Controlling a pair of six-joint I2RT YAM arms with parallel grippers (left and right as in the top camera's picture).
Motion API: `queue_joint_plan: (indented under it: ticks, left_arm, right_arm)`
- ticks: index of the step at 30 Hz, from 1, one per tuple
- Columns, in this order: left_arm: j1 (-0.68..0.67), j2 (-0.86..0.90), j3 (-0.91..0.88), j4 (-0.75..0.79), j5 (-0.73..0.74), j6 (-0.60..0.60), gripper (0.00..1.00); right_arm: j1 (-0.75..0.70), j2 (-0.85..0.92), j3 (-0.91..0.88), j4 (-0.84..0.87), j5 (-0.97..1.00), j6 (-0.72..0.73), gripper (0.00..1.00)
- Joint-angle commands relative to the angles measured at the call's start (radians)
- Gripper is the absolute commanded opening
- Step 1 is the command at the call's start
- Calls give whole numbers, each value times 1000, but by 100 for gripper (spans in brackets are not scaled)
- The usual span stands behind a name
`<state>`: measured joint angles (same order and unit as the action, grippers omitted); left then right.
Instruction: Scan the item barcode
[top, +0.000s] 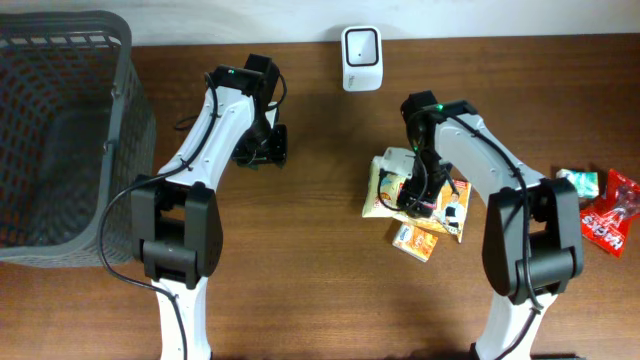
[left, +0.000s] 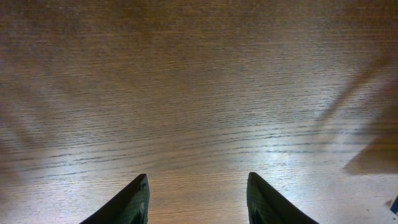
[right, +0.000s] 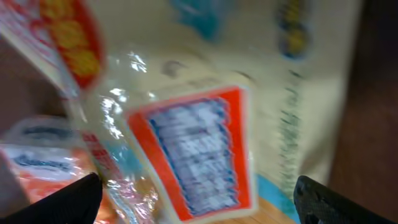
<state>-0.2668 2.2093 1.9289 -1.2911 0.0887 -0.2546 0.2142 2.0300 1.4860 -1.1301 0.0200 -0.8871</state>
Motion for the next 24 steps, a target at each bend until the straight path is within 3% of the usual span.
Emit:
queue_joint_plan:
  ticks: [1,7,12,16,19,24]
  left_arm:
    - [1,-16,5,-2,-8,1,49]
    - [1,-16,5,-4,-7,1,48]
    - [1,-16,5,-4,-7,1,49]
    - [1,-16,5,-3,-7,1,49]
    - [1,-16,5,-4,-7,2,49]
    - [1,-16,5,-4,-7,2,49]
  right_arm:
    - [-8,-8,-84,77,4,-51,98]
    - [-79,-8,-183,270,18,-51,98]
    - [-109,-8,-183,300,-8,-51,98]
    - [-109,-8,-183,286,-178,-46,98]
    - [-109,-8,-183,271,-358,35,98]
    - [-109,-8,-183,249,-418,113,98]
